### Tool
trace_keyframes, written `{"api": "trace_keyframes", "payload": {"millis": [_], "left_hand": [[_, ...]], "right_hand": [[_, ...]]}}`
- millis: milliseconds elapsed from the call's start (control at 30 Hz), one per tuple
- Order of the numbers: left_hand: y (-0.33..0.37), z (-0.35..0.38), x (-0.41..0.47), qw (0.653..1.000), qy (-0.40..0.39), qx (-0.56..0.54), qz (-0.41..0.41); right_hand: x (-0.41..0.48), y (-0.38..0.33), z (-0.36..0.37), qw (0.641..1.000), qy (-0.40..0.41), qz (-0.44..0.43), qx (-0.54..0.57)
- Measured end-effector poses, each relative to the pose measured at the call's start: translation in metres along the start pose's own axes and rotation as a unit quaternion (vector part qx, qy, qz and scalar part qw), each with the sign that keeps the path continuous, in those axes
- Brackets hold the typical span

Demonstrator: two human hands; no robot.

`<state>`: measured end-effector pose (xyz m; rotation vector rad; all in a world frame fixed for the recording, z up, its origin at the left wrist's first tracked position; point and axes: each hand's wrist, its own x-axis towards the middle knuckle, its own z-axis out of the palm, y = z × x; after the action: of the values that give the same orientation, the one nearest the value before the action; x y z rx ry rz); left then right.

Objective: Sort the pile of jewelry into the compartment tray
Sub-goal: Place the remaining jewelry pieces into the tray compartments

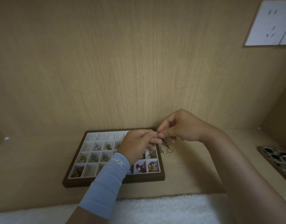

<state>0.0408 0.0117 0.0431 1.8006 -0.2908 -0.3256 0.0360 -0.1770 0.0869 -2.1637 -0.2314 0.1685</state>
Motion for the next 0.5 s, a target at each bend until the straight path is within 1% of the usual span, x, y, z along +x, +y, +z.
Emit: {"api": "trace_keyframes", "payload": {"millis": [133, 233, 367, 500], "left_hand": [[0.001, -0.013, 0.002, 1.0, 0.013, 0.017, 0.019], [0.003, -0.024, 0.002, 0.999, 0.037, -0.008, 0.031], [0.006, -0.046, -0.002, 0.994, 0.097, -0.041, 0.022], [0.001, -0.071, -0.006, 0.992, 0.119, -0.037, 0.003]], "right_hand": [[0.005, 0.002, 0.008, 1.0, 0.027, -0.014, 0.001], [0.01, -0.002, 0.021, 0.997, 0.066, -0.04, 0.003], [0.015, -0.016, 0.044, 0.99, 0.101, -0.088, 0.033], [0.027, -0.031, 0.064, 0.985, 0.121, -0.118, 0.031]]}}
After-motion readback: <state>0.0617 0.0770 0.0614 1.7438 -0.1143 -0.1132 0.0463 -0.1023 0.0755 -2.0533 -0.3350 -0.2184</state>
